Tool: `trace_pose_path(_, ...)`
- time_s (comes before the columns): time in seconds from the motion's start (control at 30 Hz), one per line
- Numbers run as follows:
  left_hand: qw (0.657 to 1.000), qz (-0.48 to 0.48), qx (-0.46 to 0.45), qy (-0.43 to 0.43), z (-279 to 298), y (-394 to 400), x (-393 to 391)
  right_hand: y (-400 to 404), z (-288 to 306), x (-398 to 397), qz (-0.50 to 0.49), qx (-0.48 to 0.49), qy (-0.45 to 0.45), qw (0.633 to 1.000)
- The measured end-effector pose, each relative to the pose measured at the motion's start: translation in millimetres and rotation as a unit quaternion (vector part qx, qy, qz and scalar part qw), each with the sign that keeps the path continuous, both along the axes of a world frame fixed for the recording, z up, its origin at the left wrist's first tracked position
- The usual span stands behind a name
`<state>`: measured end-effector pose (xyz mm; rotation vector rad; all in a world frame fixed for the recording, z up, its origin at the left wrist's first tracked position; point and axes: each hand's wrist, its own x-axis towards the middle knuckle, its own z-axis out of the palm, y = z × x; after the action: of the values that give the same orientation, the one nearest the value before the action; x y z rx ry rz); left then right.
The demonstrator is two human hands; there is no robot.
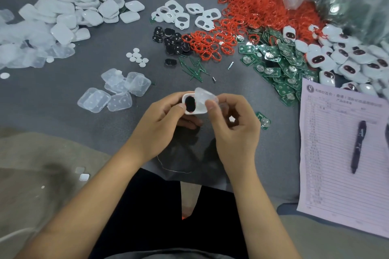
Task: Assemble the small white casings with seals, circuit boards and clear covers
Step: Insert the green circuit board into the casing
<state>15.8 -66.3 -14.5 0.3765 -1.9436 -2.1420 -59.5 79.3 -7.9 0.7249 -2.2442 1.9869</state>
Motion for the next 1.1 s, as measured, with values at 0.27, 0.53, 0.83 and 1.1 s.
trace_pose_path(0.27,1.0,0.016,0.018,-0.01,1.5,1.6,-0.3,7.0,5.0,3.0,0.057,-0.103,-0.062,0.991)
trace_pose_path(0.53,1.0,0.014,-0.024,-0.009,1.6,2.8,1.0,2.0,-0.3,-2.0,0.022,-0.027,-0.08,0.996)
trace_pose_path(0.83,0.999,0.003,-0.049,-0.02,1.9,1.7,2.6,1.8,0.4,-0.9,0.048,0.028,-0.042,0.998)
trace_pose_path(1.1,0.995,-0.02,-0.095,-0.026,2.3,0.5,4.8,0.4,0.2,1.6,0.041,0.038,-0.038,0.998)
